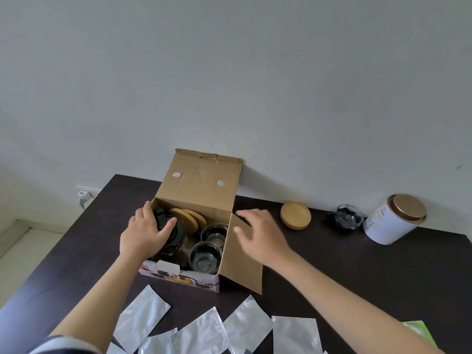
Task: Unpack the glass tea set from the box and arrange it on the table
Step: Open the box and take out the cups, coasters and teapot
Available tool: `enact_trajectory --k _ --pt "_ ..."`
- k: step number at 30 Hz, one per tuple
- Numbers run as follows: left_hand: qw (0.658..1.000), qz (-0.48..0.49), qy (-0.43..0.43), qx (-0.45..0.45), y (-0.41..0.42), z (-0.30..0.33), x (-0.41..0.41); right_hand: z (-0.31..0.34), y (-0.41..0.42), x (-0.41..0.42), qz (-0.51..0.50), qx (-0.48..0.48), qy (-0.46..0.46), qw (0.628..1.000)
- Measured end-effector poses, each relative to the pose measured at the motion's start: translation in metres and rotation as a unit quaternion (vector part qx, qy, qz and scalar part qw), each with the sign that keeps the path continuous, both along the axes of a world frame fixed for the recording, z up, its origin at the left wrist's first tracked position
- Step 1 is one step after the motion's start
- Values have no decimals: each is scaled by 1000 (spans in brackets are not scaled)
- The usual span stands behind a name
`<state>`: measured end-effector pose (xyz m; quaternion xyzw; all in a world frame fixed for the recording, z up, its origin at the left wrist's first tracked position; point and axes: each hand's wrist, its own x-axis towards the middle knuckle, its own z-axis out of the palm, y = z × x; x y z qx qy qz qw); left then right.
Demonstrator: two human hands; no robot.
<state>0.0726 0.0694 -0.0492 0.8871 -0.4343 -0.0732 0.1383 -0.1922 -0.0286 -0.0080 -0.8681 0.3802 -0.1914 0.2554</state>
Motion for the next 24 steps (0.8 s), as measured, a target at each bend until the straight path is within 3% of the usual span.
enact_trajectory --k 4,8,11,19,24 --pt "1000 3 0 3 0 1 -1 8 30 53 81 36 147 985" --pt "1000 3 -1 3 1 0 -1 5 38 85 77 93 361 925" --pt "1000 1 -3 2 1 0 -1 3 39 96 80 106 445 886" --pt "1000 -2 -3 2 0 -3 2 4 38 101 78 142 451 878" --pt "1000 -2 -3 2 0 -4 3 5 39 97 56 106 341 932"
